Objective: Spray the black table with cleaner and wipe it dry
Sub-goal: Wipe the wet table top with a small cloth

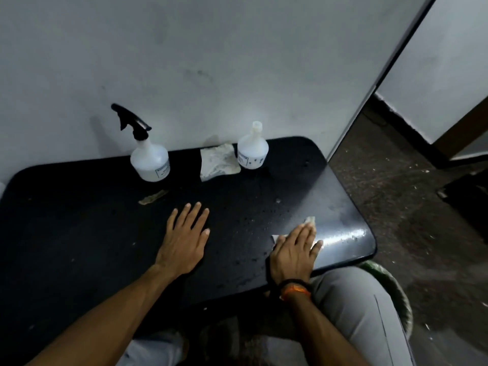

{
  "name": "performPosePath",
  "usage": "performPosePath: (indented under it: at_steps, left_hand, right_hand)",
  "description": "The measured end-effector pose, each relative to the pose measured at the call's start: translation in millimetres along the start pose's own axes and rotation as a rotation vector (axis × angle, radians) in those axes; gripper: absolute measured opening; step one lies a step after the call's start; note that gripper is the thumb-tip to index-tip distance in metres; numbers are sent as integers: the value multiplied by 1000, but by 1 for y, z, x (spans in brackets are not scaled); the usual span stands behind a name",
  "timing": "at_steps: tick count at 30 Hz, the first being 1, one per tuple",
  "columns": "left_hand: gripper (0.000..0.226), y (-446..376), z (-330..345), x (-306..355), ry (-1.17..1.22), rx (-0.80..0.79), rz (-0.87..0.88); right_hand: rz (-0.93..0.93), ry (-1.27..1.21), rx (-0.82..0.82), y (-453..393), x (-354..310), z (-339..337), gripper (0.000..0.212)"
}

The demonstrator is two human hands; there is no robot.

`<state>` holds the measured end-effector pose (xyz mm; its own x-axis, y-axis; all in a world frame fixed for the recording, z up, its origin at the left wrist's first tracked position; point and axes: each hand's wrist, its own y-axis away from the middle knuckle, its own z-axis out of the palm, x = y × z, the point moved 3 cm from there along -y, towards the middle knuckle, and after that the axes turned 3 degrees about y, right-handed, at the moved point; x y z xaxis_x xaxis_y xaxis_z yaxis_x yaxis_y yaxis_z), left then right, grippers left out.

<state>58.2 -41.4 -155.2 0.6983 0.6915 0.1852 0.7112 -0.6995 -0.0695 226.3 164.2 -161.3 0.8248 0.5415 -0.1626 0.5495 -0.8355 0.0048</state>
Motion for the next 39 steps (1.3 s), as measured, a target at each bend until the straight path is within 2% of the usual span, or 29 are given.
performPosePath:
  at_steps: [2,5,8,10,12,14,16,19,21,23,26,30,34,37,39]
  left_hand:
    - [58,1,1,1,1,2,-5]
    - [57,1,2,-1,8,15,-9]
    - [57,0,2,-1,16,20,-19]
    - [58,0,2,-2,30,30,-20]
    - [59,0,2,-3,44,34,-28]
    - [60,1,2,-2,34,34,-28]
    - [59,2,1,-2,33,38,-22]
    - [57,1,0,-2,24,35,-25]
    - [57,3,-1,-3,29,22,-32]
    - [58,3,-2,-4,45,8,-29]
    - [57,0,-9,-12,98,8,-35]
    - [57,5,-23,-48,81,58,-145]
    - [58,17,-24,-77,31,52,-276]
    - [52,20,-19,-79,39,15,-321]
    - [54,21,-20,-79,46,14,-323]
  right_hand:
    - [46,-10,-33,-26,-10,-1,72]
    - [-21,20,-110,-53,-41,-3,68]
    - [-299,78,-146,-48,-89,-5,73]
    - [-526,60,-168,-15,-122,1,80]
    - [-683,-2,-173,25,-138,9,73]
    - [-752,-36,-173,48,-129,17,66]
    - [-669,-32,-141,42,-105,14,66]
    - [-378,-6,-108,-9,-71,5,69]
    - [-251,3,-118,-48,-67,2,67]
    - [-209,4,-145,-72,-82,-1,66]
    - [-335,7,-168,-64,-129,6,66]
    - [-637,7,-135,15,-188,25,74]
    - [-807,-14,-174,106,-183,28,71]
    - [-784,-2,-108,131,-134,19,66]
    - [-634,-2,-70,120,-90,14,65]
